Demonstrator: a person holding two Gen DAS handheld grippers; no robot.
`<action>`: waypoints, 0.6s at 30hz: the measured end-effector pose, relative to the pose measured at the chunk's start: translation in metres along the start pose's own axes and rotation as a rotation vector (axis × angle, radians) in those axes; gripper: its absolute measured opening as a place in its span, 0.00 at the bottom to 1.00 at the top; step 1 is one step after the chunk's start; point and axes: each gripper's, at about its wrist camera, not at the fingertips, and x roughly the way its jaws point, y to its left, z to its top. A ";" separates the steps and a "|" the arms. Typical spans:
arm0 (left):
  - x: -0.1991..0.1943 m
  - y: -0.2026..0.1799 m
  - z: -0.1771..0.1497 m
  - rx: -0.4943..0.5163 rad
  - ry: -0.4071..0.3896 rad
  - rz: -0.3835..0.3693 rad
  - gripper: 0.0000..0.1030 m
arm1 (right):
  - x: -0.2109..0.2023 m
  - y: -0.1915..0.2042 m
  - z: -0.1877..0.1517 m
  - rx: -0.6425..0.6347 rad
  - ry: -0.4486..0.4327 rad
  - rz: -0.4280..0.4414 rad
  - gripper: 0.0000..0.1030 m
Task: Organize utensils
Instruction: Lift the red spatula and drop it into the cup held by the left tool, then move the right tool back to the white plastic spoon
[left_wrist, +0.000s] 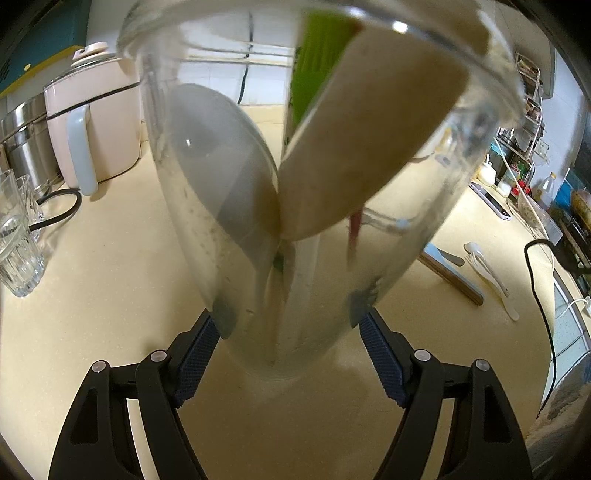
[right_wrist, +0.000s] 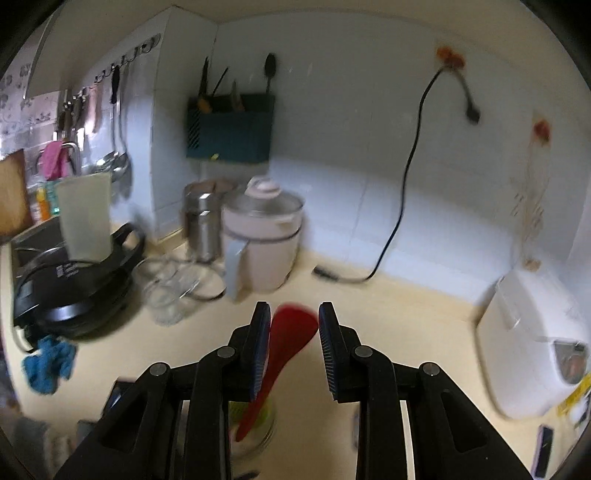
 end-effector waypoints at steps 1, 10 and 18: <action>0.000 0.000 0.000 0.000 0.000 0.001 0.78 | -0.003 -0.002 -0.002 -0.003 0.005 -0.006 0.38; 0.000 -0.001 0.000 0.002 0.000 0.002 0.78 | -0.025 -0.080 -0.015 0.212 0.094 -0.148 0.42; 0.005 -0.006 0.002 0.012 0.003 0.014 0.78 | -0.006 -0.182 -0.096 0.528 0.408 -0.293 0.42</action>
